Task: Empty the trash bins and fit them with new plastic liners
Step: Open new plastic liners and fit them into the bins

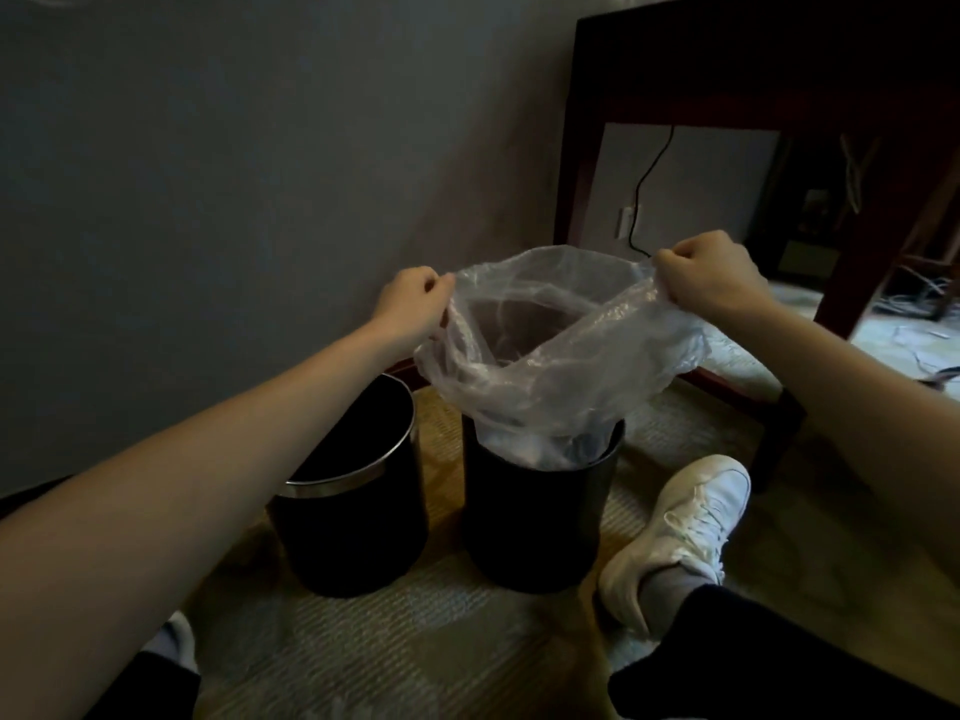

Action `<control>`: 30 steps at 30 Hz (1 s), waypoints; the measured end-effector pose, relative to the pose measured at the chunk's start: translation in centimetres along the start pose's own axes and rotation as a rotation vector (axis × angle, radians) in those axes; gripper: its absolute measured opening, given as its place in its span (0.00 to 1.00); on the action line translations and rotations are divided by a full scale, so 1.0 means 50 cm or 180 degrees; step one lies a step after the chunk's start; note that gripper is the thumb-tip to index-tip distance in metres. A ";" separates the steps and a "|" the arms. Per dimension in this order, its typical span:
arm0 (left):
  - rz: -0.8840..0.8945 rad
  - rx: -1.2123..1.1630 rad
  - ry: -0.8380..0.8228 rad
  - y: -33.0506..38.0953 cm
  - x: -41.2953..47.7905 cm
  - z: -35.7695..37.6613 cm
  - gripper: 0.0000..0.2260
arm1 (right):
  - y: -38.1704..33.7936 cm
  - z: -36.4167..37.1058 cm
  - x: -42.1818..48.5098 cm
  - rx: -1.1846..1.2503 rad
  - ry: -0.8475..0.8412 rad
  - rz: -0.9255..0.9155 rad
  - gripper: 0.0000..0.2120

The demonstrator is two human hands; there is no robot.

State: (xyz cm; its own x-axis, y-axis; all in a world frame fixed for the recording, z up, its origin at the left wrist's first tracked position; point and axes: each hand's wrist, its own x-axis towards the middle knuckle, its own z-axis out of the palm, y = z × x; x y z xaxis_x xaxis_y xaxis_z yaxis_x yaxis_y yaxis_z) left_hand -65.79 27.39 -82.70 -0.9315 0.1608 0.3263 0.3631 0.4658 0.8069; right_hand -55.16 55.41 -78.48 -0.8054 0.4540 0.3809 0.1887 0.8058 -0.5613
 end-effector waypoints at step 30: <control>0.0425 0.1107 -0.0082 -0.004 -0.008 0.026 0.11 | -0.053 0.174 0.025 -0.1428 -0.3444 -0.0907 0.17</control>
State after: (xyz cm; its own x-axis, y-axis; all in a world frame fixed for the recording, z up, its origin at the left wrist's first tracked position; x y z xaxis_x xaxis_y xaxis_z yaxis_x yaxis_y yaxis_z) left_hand -65.49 28.36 -83.62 -0.8783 0.2598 0.4014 0.4563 0.7063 0.5412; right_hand -61.57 50.55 -82.93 -0.8633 -0.1426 -0.4841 -0.0669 0.9831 -0.1702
